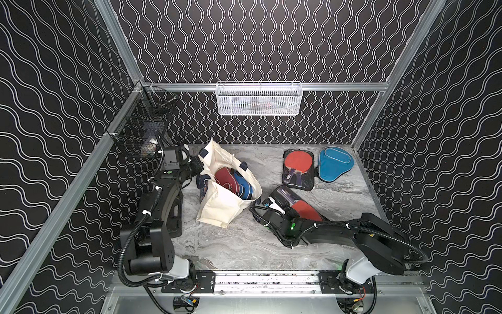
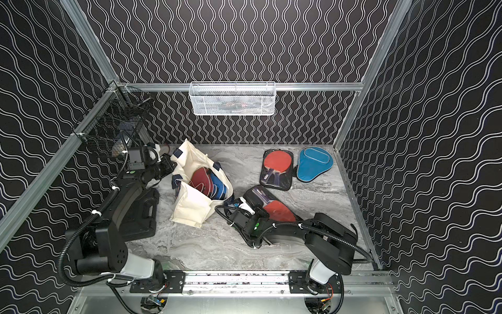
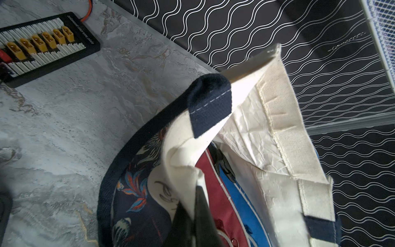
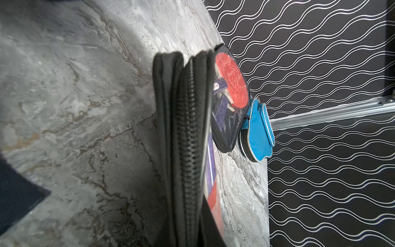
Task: Remove the ping pong set from the canvas bag
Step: Place the ping pong set at the center of the board.
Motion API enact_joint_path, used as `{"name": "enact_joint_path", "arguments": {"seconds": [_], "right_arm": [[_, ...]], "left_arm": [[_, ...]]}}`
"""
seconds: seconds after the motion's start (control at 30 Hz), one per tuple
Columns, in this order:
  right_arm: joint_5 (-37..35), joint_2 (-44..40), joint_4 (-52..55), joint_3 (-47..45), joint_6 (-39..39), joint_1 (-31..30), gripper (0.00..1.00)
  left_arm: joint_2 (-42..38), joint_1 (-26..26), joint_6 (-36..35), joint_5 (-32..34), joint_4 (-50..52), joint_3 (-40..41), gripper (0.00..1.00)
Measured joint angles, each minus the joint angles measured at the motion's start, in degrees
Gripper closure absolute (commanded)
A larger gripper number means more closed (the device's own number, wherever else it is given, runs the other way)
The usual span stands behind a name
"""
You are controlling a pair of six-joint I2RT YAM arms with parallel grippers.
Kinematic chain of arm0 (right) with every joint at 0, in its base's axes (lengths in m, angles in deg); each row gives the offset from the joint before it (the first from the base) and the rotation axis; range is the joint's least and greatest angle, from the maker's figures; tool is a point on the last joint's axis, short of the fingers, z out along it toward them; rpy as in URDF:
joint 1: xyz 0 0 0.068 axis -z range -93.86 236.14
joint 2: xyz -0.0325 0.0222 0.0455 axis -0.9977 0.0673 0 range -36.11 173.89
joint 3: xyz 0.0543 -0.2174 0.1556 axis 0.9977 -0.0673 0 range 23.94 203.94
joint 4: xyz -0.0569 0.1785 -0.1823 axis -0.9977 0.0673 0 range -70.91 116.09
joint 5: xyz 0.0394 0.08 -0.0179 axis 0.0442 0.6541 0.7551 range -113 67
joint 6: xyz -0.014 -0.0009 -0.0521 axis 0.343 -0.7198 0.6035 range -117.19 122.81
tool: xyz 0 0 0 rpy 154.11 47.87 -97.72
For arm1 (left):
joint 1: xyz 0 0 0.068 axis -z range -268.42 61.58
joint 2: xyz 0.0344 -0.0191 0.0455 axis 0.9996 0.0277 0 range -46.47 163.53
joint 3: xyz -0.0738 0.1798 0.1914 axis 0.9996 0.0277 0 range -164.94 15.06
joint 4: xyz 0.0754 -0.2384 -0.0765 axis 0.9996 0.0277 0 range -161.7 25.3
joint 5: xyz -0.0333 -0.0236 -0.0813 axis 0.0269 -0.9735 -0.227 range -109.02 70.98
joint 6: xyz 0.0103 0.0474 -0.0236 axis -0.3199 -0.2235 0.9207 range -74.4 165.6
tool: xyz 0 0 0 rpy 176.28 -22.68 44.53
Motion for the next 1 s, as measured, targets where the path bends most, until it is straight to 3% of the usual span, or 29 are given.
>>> {"name": "enact_joint_path", "arguments": {"seconds": [0.6, 0.73, 1.0], "right_arm": [[8.46, -2.67, 3.34, -0.72, -8.79, 0.17, 0.11], [10.62, -3.17, 3.93, -0.87, -8.79, 2.25, 0.03], [17.46, -5.25, 5.29, -0.96, -8.79, 8.20, 0.02]], "left_arm": [[-0.61, -0.11, 0.15, -0.20, -0.81, 0.33, 1.00], [-0.74, -0.11, 0.28, -0.22, -0.83, 0.33, 1.00], [-0.74, -0.11, 0.37, -0.39, -1.03, 0.33, 1.00]]}}
